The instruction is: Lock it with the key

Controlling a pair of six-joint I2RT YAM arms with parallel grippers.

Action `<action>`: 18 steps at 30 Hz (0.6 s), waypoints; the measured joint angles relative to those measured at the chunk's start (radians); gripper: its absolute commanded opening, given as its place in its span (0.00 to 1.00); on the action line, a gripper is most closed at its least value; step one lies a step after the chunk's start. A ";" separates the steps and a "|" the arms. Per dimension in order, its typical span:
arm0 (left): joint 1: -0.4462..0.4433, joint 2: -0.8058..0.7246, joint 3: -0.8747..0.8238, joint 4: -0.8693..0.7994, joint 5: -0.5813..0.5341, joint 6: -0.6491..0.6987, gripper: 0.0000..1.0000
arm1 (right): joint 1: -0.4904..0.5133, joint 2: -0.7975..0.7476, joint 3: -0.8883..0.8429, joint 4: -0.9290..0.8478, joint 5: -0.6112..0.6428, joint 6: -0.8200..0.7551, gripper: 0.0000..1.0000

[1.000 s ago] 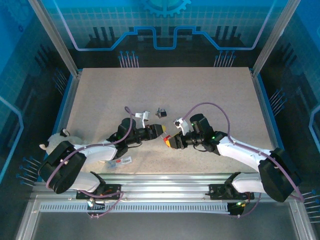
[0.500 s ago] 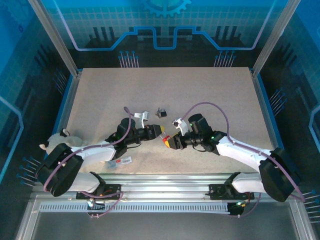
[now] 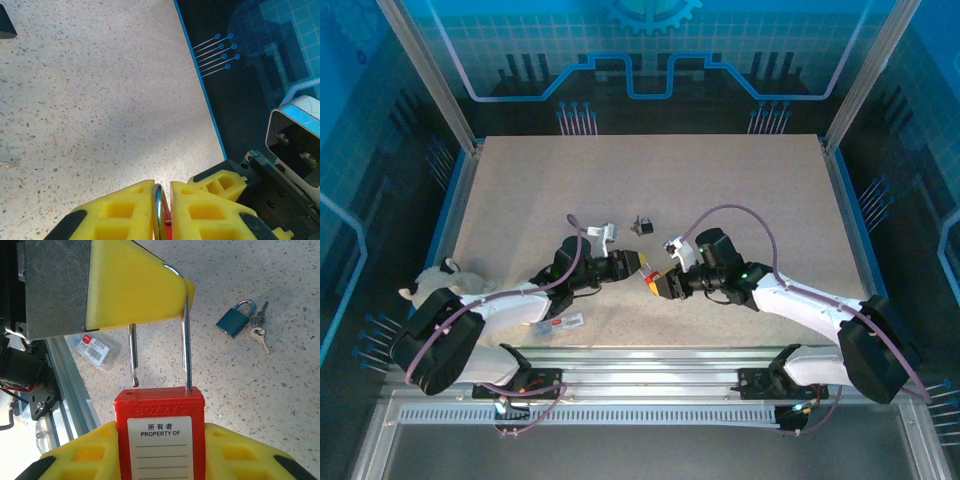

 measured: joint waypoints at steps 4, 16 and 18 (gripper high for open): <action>0.000 -0.007 0.000 -0.006 -0.003 -0.002 0.06 | 0.010 0.000 0.000 0.000 0.021 -0.008 0.00; 0.000 -0.019 0.002 -0.006 -0.007 -0.003 0.00 | 0.063 -0.042 -0.013 0.008 0.155 -0.012 0.00; -0.001 -0.021 0.002 -0.009 -0.007 -0.007 0.00 | 0.080 -0.058 -0.027 0.022 0.191 -0.009 0.00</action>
